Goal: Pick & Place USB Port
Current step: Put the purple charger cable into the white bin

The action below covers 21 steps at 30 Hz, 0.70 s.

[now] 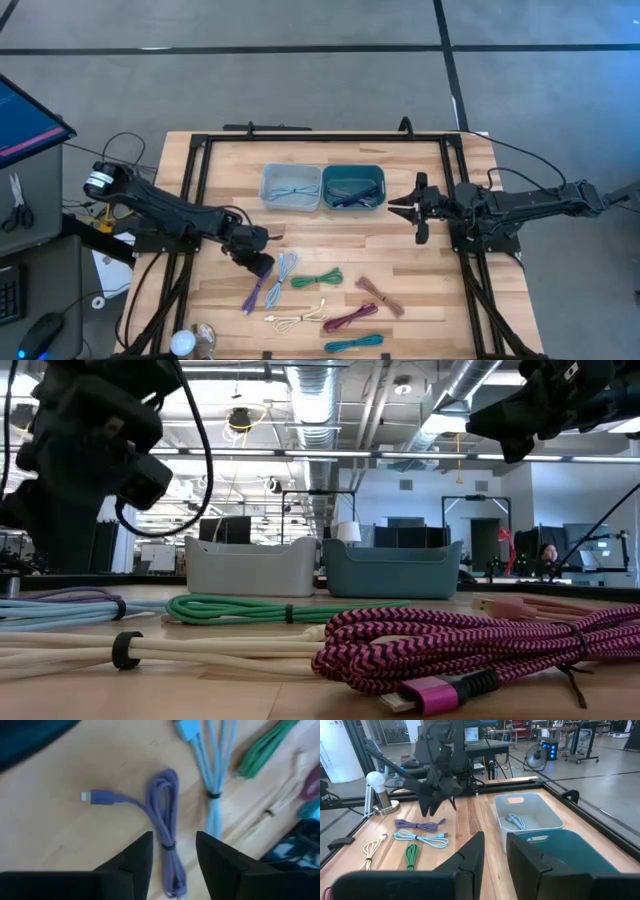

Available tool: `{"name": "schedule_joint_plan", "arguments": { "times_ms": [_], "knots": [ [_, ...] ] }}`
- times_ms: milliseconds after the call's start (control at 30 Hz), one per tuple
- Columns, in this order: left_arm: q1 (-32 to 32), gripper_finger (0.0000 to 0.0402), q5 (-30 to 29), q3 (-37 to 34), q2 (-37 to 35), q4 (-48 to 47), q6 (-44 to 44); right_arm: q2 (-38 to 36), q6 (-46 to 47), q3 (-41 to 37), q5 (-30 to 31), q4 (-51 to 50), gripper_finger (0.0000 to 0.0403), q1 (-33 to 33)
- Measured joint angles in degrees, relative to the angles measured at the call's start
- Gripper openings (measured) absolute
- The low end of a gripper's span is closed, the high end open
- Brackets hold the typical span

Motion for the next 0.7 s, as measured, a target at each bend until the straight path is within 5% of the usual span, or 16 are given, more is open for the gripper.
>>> {"name": "schedule_joint_plan", "arguments": {
  "times_ms": [400, 700],
  "knots": [
    [0.0, 0.0152, -0.1, 0.0, 10.5, 6.3, 3.2, 0.0, 0.0, 0.0, 0.0, 0.0, 0.0075, 0.0],
    [-0.1, 0.0134, -1.0, 0.1, 11.2, 10.0, 3.6, 0.0, 0.0, 0.0, 0.0, -0.1, 0.0075, 0.0]
  ]
}}
